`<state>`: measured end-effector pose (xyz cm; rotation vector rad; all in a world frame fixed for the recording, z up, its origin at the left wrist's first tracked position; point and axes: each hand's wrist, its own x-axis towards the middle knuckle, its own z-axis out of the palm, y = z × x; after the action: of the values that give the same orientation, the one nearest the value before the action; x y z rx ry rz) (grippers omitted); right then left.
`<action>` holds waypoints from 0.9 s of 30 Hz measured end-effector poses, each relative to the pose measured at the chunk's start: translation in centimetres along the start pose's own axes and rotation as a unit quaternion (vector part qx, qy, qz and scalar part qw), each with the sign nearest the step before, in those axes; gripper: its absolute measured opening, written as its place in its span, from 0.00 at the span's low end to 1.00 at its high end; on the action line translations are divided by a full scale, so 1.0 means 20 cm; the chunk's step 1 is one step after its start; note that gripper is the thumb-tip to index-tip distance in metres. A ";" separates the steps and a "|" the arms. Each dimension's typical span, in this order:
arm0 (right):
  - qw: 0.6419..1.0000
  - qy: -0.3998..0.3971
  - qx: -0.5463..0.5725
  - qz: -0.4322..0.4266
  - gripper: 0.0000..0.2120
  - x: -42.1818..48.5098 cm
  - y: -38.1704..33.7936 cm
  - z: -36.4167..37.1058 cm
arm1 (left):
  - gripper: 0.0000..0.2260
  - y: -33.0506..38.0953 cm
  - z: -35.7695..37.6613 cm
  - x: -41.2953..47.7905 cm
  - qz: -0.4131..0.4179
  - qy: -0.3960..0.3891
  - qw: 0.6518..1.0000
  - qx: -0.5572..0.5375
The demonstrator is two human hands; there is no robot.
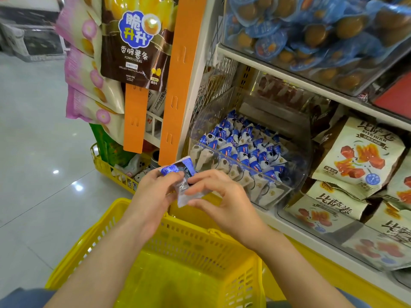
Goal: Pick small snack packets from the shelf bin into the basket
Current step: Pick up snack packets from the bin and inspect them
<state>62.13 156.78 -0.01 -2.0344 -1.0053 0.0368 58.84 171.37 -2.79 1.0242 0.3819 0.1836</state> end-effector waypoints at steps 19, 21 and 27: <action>0.929 0.091 0.242 0.265 0.05 0.03 0.03 0.01 | 0.16 -0.07 0.04 -0.02 0.213 -0.017 0.919 0.331; 0.927 0.095 0.255 0.259 0.04 0.04 0.02 0.01 | 0.19 -0.07 0.04 -0.03 0.195 -0.033 0.919 0.342; 0.937 0.108 0.232 0.239 0.05 0.02 0.02 0.01 | 0.20 -0.08 0.03 -0.05 0.221 -0.068 0.892 0.389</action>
<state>62.66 157.12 -0.32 -1.7453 -0.3054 0.2753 58.17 169.85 -3.63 1.9082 0.0709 0.3810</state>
